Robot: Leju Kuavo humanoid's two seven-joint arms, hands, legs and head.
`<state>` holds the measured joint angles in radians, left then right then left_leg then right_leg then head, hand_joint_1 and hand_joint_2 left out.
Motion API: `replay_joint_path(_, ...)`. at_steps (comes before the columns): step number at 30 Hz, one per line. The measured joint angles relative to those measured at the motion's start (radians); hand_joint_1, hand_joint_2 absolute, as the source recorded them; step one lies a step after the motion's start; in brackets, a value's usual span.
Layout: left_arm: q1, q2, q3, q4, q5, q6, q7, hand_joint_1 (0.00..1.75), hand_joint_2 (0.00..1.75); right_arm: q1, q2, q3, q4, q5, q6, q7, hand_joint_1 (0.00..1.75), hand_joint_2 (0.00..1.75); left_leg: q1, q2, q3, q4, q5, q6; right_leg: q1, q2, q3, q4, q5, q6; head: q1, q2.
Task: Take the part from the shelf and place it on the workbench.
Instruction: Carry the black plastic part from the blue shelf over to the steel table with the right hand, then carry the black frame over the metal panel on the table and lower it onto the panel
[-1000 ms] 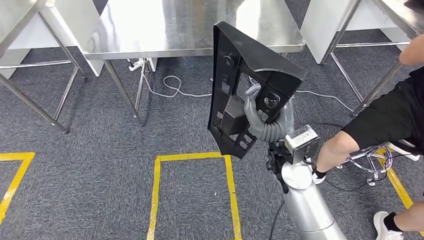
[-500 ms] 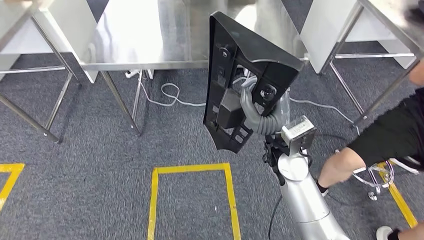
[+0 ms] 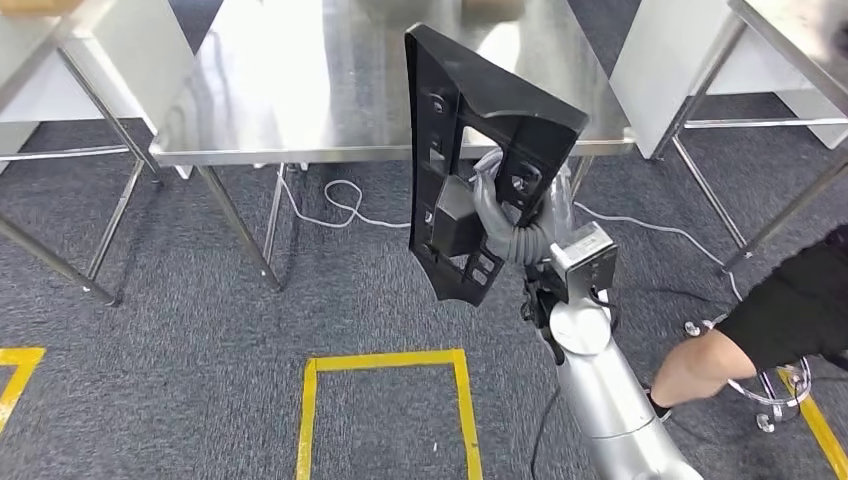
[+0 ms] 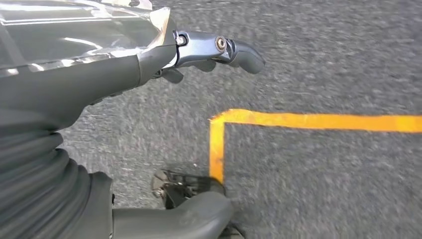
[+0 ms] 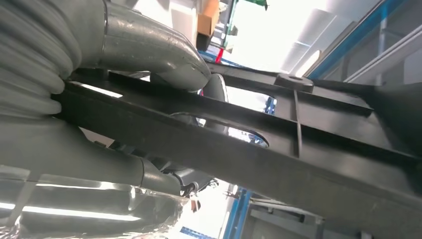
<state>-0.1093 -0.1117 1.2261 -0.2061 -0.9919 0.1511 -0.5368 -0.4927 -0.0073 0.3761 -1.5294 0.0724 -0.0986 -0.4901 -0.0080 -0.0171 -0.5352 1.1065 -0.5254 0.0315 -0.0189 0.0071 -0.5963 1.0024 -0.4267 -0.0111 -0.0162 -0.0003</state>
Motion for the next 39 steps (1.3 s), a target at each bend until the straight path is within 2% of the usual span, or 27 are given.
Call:
replay_joint_path(1,-0.001,-0.001,0.002,0.0,0.004,0.002,0.003,0.0,1.75,-0.006,0.007,0.0,0.001,0.007,0.002,0.006,1.75,1.75,0.005,0.003,-0.039,0.058,-0.011,-0.008,-0.001,0.0,0.009,-0.001,-0.008,-0.005,-0.001,0.0)
replay_joint_path(3,-0.001,-0.002,0.005,0.0,0.012,0.007,0.008,0.0,1.75,-0.015,0.021,0.003,0.004,0.02,0.006,0.021,1.75,1.75,0.017,0.007,-0.122,0.158,-0.062,-0.026,-0.001,0.001,0.029,-0.001,-0.029,-0.009,-0.002,0.0)
replay_joint_path(5,0.001,-0.002,0.007,0.0,0.016,0.01,0.011,0.0,1.75,-0.02,0.034,0.006,0.01,0.03,0.008,0.033,1.75,1.75,0.028,0.012,-0.17,0.166,-0.092,-0.038,-0.004,0.003,0.057,-0.001,-0.052,-0.003,-0.002,0.0)
replay_joint_path(6,0.001,-0.002,0.008,0.0,0.016,0.01,0.011,0.0,1.75,-0.022,0.04,0.007,0.012,0.033,0.009,0.037,1.75,1.75,0.033,0.014,-0.171,0.126,-0.074,-0.042,-0.006,0.003,0.074,-0.001,-0.065,0.001,-0.002,0.0)
replay_joint_path(7,0.002,-0.002,0.009,0.0,0.016,0.011,0.011,0.0,1.75,-0.026,0.045,0.007,0.015,0.035,0.009,0.04,1.75,1.75,0.037,0.016,-0.161,0.064,-0.03,-0.047,-0.009,0.003,0.09,-0.001,-0.079,0.007,-0.002,0.0)
replay_joint_path(8,0.003,-0.003,0.01,0.001,0.015,0.01,0.011,0.0,1.75,-0.03,0.049,0.008,0.018,0.036,0.009,0.043,1.75,1.75,0.04,0.022,-0.15,0.005,0.031,-0.05,-0.01,0.002,0.107,-0.001,-0.093,0.013,-0.003,0.0)
replay_joint_path(10,0.004,-0.005,0.012,0.002,0.015,0.01,0.011,0.0,1.75,-0.039,0.055,0.009,0.022,0.036,0.009,0.045,1.75,1.75,0.037,0.031,-0.13,-0.069,0.116,-0.042,-0.007,0.001,0.124,-0.009,-0.114,0.027,-0.006,0.0)
replay_joint_path(11,0.004,-0.006,0.012,0.002,0.015,0.01,0.011,0.0,1.75,-0.044,0.058,0.01,0.024,0.037,0.009,0.045,1.75,1.75,0.034,0.034,-0.126,-0.077,0.13,-0.033,-0.003,0.0,0.132,-0.012,-0.118,0.035,-0.006,0.0)
replay_joint_path(13,0.003,-0.007,0.012,0.002,0.015,0.009,0.011,0.0,1.75,-0.05,0.06,0.011,0.024,0.039,0.009,0.046,1.75,1.75,0.03,0.028,-0.11,-0.083,0.124,-0.014,0.003,-0.001,0.132,-0.001,-0.113,0.051,-0.005,0.0)
replay_joint_path(14,0.003,-0.008,0.012,0.002,0.015,0.008,0.012,0.0,1.75,-0.052,0.06,0.012,0.024,0.041,0.009,0.046,1.75,1.75,0.029,0.026,-0.102,-0.086,0.12,-0.005,0.004,-0.002,0.117,0.035,-0.103,0.056,-0.004,0.0)
replay_joint_path(16,0.003,-0.009,0.012,0.002,0.013,0.008,0.011,0.0,1.75,-0.053,0.06,0.012,0.024,0.042,0.009,0.046,1.75,1.75,0.026,0.022,-0.085,-0.091,0.108,0.012,0.003,-0.004,0.033,0.16,-0.095,0.056,-0.001,0.0)
replay_joint_path(18,0.004,-0.009,0.012,0.002,0.009,0.007,0.011,0.0,1.75,-0.049,0.058,0.011,0.024,0.045,0.008,0.046,1.75,1.75,0.022,0.018,-0.07,-0.091,0.091,0.024,0.003,-0.005,-0.065,0.279,-0.136,0.039,0.0,0.0)
replay_joint_path(19,0.004,-0.008,0.012,0.002,0.006,0.006,0.011,0.0,1.75,-0.044,0.056,0.009,0.024,0.047,0.008,0.046,1.75,1.75,0.021,0.016,-0.058,-0.091,0.081,0.027,0.004,-0.005,-0.099,0.302,-0.167,0.031,0.0,0.0)
replay_joint_path(20,0.005,-0.009,0.012,0.002,0.003,0.004,0.01,0.0,1.75,-0.039,0.054,0.008,0.024,0.05,0.007,0.046,1.75,1.75,0.019,0.013,-0.045,-0.091,0.07,0.028,0.005,-0.005,-0.117,0.295,-0.187,0.027,0.0,0.0)
replay_joint_path(21,0.006,-0.009,0.012,0.002,0.0,0.001,0.009,0.0,1.75,-0.035,0.051,0.005,0.024,0.053,0.007,0.047,1.75,1.75,0.017,0.01,-0.029,-0.091,0.059,0.027,0.006,-0.005,-0.121,0.26,-0.186,0.03,0.0,0.0)
replay_joint_path(22,0.006,-0.009,0.012,0.002,-0.004,-0.002,0.008,0.0,1.75,-0.031,0.048,0.003,0.024,0.055,0.007,0.047,1.75,1.75,0.016,0.008,-0.014,-0.091,0.047,0.026,0.007,-0.005,-0.112,0.202,-0.161,0.04,0.001,0.0)
replay_joint_path(24,0.006,-0.01,0.012,0.002,-0.01,-0.008,0.005,0.0,1.75,-0.026,0.041,-0.002,0.024,0.059,0.005,0.047,1.75,1.75,0.013,0.005,0.011,-0.092,0.024,0.02,0.01,-0.011,-0.08,0.078,-0.068,0.055,0.001,0.0)
replay_joint_path(25,0.006,-0.01,0.011,0.002,-0.013,-0.01,0.004,0.0,1.75,-0.024,0.038,-0.004,0.022,0.062,0.004,0.047,1.75,1.75,0.011,0.005,0.02,-0.094,0.011,0.015,0.013,-0.015,-0.067,0.041,-0.036,0.053,0.002,0.0)
replay_joint_path(26,0.006,-0.01,0.011,0.002,-0.016,-0.012,0.004,0.0,1.75,-0.022,0.036,-0.007,0.02,0.064,0.002,0.047,1.75,1.75,0.01,0.007,0.03,-0.093,0.006,0.008,0.016,-0.017,-0.058,0.021,-0.019,0.044,0.003,0.0)
replay_joint_path(29,0.004,-0.01,0.01,0.002,-0.023,-0.014,0.002,0.0,1.75,-0.02,0.028,-0.013,0.01,0.078,-0.008,0.048,1.75,1.75,0.01,0.013,0.041,-0.06,0.005,-0.009,0.007,-0.01,-0.021,0.005,-0.005,0.01,0.003,0.0)
replay_joint_path(30,0.003,-0.011,0.01,0.002,-0.025,-0.015,0.002,0.0,1.75,-0.021,0.026,-0.015,0.008,0.084,-0.012,0.047,1.75,1.75,0.011,0.014,0.025,-0.023,0.001,-0.013,0.003,-0.009,-0.006,0.003,0.001,0.001,0.001,0.0)
replay_joint_path(32,0.001,-0.012,0.009,0.002,-0.026,-0.015,0.002,0.0,1.75,-0.02,0.022,-0.018,0.007,0.093,-0.019,0.046,1.75,1.75,0.016,0.014,-0.045,0.09,-0.029,-0.024,0.001,-0.007,0.013,0.002,-0.005,-0.01,-0.001,0.0)
replay_joint_path(34,0.002,-0.013,0.009,0.002,-0.027,-0.015,0.004,0.0,1.75,-0.018,0.019,-0.02,0.007,0.098,-0.024,0.046,1.75,1.75,0.022,0.014,-0.125,0.174,-0.087,-0.034,0.002,-0.003,0.027,0.002,-0.022,-0.012,-0.002,0.0)
replay_joint_path(35,0.002,-0.013,0.009,0.002,-0.027,-0.015,0.004,0.0,1.75,-0.016,0.017,-0.02,0.007,0.099,-0.025,0.046,1.75,1.75,0.024,0.014,-0.151,0.181,-0.108,-0.037,0.002,0.0,0.037,0.002,-0.032,-0.01,-0.002,0.0)
replay_joint_path(36,0.003,-0.013,0.009,0.002,-0.027,-0.014,0.006,0.0,1.75,-0.014,0.015,-0.02,0.007,0.099,-0.025,0.046,1.75,1.75,0.026,0.015,-0.163,0.159,-0.109,-0.039,0.002,0.002,0.048,0.003,-0.042,-0.008,-0.002,0.0)
replay_joint_path(37,0.003,-0.012,0.009,0.002,-0.027,-0.014,0.007,0.0,1.75,-0.013,0.014,-0.02,0.007,0.1,-0.025,0.046,1.75,1.75,0.028,0.015,-0.162,0.112,-0.084,-0.04,0.001,0.004,0.062,0.003,-0.053,-0.005,-0.002,0.0)
replay_joint_path(39,0.003,-0.012,0.009,0.002,-0.027,-0.013,0.01,0.0,1.75,-0.013,0.013,-0.02,0.008,0.103,-0.025,0.046,1.75,1.75,0.028,0.017,-0.143,-0.01,0.036,-0.033,0.002,0.005,0.084,0.002,-0.078,0.004,-0.002,0.0)
